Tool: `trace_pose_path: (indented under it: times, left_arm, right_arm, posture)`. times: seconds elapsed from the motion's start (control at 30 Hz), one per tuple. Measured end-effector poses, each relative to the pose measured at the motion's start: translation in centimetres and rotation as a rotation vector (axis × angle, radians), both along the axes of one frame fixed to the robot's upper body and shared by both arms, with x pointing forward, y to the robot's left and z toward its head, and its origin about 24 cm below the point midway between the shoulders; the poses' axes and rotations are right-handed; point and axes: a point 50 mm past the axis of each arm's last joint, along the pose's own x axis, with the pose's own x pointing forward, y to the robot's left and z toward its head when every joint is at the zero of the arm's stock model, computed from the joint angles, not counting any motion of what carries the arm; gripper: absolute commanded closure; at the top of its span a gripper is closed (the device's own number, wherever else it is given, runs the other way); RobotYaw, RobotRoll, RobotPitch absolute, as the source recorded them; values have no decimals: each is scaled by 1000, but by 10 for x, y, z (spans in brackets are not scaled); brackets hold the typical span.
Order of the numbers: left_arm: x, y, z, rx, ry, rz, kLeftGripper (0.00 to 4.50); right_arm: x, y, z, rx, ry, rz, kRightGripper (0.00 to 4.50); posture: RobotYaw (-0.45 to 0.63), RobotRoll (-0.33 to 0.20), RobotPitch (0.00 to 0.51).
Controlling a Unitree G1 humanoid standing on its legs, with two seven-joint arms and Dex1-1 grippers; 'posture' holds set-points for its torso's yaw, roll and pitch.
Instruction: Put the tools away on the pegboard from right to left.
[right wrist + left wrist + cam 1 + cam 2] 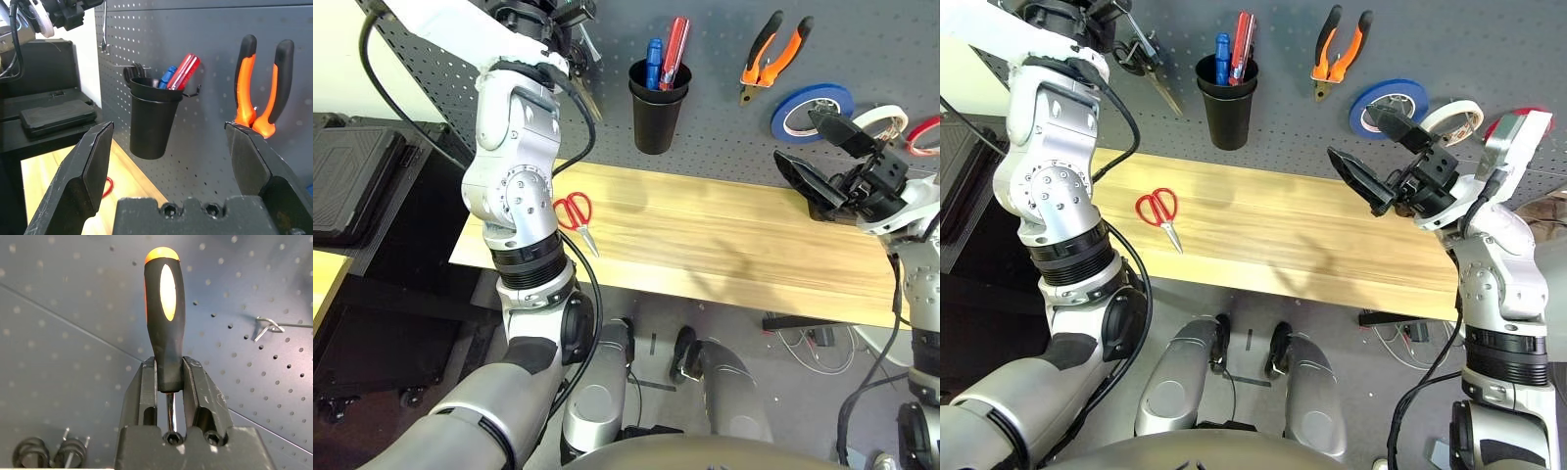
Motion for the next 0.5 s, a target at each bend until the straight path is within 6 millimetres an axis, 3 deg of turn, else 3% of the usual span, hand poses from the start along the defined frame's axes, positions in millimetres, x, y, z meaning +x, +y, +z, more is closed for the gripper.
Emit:
trace_pose_path:
  times: [0.5]
  left_arm:
    - [26, -38, -7, -12, 5, -91, 3927]
  right_arm:
    - [2, 2, -4, -16, 9, -30, 0]
  posture:
    - [165, 0, 188]
